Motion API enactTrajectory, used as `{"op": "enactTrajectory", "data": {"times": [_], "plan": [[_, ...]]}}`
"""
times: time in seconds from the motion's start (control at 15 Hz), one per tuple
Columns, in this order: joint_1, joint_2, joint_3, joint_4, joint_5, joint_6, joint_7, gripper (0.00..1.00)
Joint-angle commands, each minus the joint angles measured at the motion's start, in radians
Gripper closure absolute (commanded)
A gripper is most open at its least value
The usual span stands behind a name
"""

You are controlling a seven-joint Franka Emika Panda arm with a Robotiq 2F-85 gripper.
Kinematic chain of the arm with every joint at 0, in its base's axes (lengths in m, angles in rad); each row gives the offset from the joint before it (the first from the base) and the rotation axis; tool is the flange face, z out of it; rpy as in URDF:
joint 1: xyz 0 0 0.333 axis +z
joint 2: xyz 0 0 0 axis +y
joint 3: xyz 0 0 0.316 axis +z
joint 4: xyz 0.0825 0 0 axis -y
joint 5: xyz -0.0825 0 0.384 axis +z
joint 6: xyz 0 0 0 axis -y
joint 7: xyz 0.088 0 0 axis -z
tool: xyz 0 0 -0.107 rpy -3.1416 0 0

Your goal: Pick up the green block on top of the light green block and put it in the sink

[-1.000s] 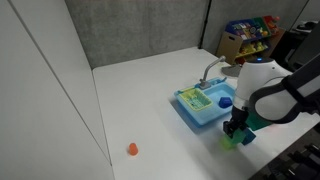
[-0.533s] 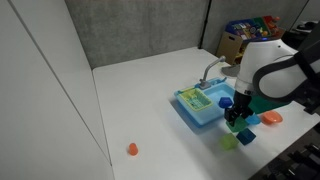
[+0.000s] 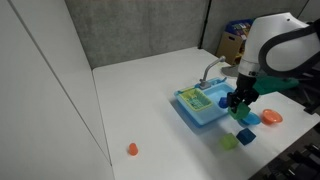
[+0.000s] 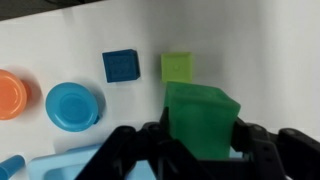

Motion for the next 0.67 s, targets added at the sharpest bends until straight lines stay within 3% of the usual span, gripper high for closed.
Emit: {"op": "enactTrajectory", "data": {"times": [0.0,0.6], "plan": [[-0.023,-0.055,0.009,0.032,-0.014,-0.084,-0.024,0.75],[-0.051,-0.173,0.011,0.133,-0.013,-0.276,-0.068,0.75]]}}
